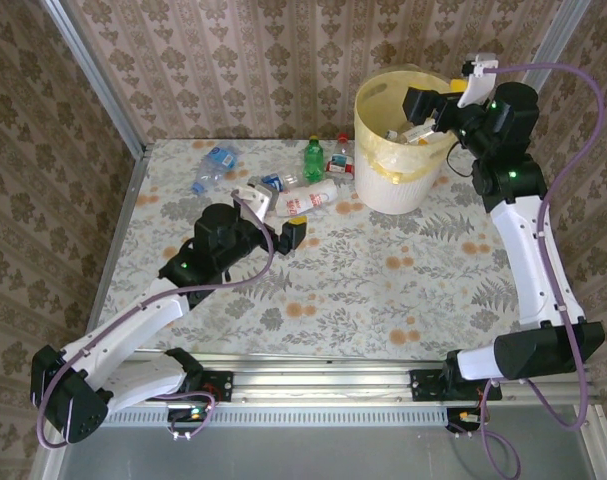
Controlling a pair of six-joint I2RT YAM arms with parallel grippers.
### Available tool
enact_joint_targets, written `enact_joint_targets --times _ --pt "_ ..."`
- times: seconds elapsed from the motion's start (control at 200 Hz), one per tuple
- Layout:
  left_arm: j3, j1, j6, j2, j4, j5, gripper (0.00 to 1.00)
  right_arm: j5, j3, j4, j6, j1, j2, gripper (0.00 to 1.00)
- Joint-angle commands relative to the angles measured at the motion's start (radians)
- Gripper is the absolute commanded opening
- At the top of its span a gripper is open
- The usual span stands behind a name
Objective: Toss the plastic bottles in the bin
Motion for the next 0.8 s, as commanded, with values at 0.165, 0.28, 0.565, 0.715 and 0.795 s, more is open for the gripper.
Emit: enact_joint_targets --times 0.165,0.28,0.565,0.715,0.795 --pt "0.007 0.010 -0.001 -0.010 -0.043 0.027 1.00 -0.072 0.022 -0.059 0.039 0.002 -0.053 1.00" --pt "0.038 0.019 0.031 -0.002 -0.103 0.047 1.00 -0.092 0.014 -0.095 0.068 0.002 -0.083 1.00" --pt "0.133 0.048 0.116 0.005 -0.278 0.145 1.00 -0.169 -0.109 -0.159 0.199 0.004 -0.253 1.00" --pt "0.202 0.051 0.167 0.039 -0.398 0.187 1.00 -0.221 -0.196 -0.209 0.253 0.006 -0.373 1.00" --pt "0.228 0.052 0.195 0.071 -0.449 0.190 1.00 -0.229 -0.247 -0.236 0.273 0.005 -0.438 1.00"
